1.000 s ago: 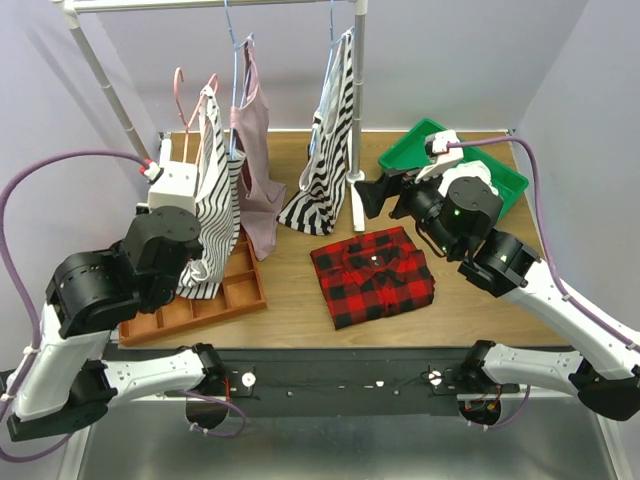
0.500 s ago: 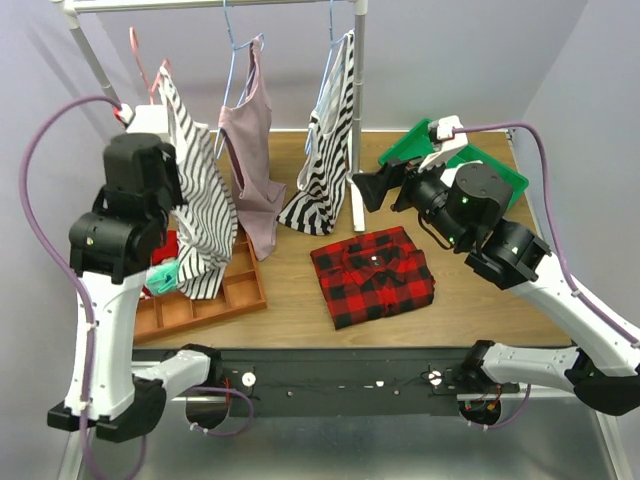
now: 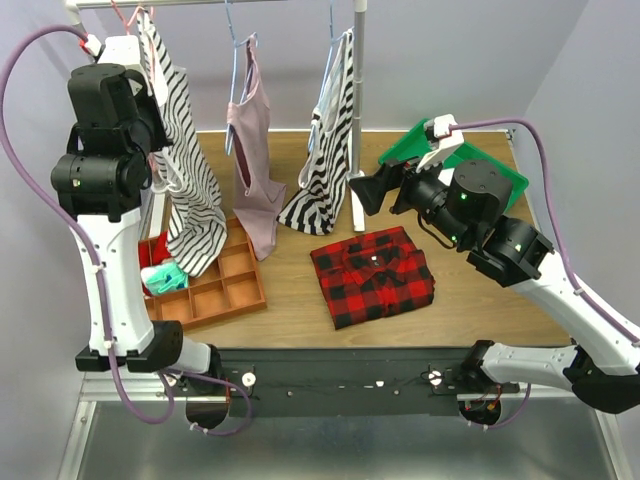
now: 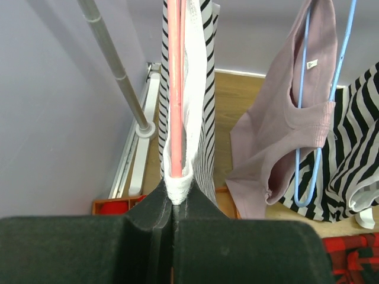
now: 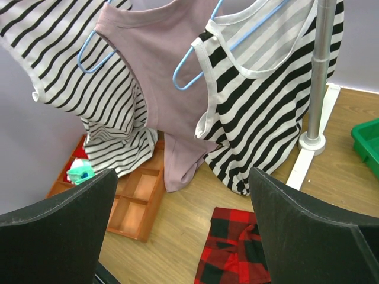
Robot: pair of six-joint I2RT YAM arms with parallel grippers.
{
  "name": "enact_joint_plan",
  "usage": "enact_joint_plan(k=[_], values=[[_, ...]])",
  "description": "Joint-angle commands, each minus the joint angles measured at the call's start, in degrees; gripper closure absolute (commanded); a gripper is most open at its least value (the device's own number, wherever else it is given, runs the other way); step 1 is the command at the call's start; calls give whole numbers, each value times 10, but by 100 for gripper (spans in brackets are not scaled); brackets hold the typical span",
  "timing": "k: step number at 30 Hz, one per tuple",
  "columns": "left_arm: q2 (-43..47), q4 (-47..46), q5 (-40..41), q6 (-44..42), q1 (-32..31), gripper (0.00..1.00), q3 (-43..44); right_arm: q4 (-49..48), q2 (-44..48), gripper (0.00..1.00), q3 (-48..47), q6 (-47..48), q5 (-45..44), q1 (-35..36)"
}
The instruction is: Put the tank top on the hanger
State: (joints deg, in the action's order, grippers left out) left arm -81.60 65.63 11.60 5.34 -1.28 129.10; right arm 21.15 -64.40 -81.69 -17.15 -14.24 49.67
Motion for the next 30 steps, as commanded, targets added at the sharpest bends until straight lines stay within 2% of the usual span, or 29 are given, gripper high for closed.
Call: enact_joint_plan(k=[1,8,13,19,22,30], values=[[-26,-26,-30,-8,6,100,47,15,3,1,-2,-10,8,1],[-56,-33,-47,-1,8,100,64,14,-1,1,0,-5,10,2],[-11,-88,-52,-3,8,100,-66,6,2,1,8,-7,17,2],[21,-127,-115,-9,42,100,-133,9,-2,1,7,-10,33,1],[10,-123,-148,-16,47,100,-127,7,-1,1,14,-9,34,2],[-29,-96,-171,-24,57,100,-72,-1,3,1,23,-7,39,2]])
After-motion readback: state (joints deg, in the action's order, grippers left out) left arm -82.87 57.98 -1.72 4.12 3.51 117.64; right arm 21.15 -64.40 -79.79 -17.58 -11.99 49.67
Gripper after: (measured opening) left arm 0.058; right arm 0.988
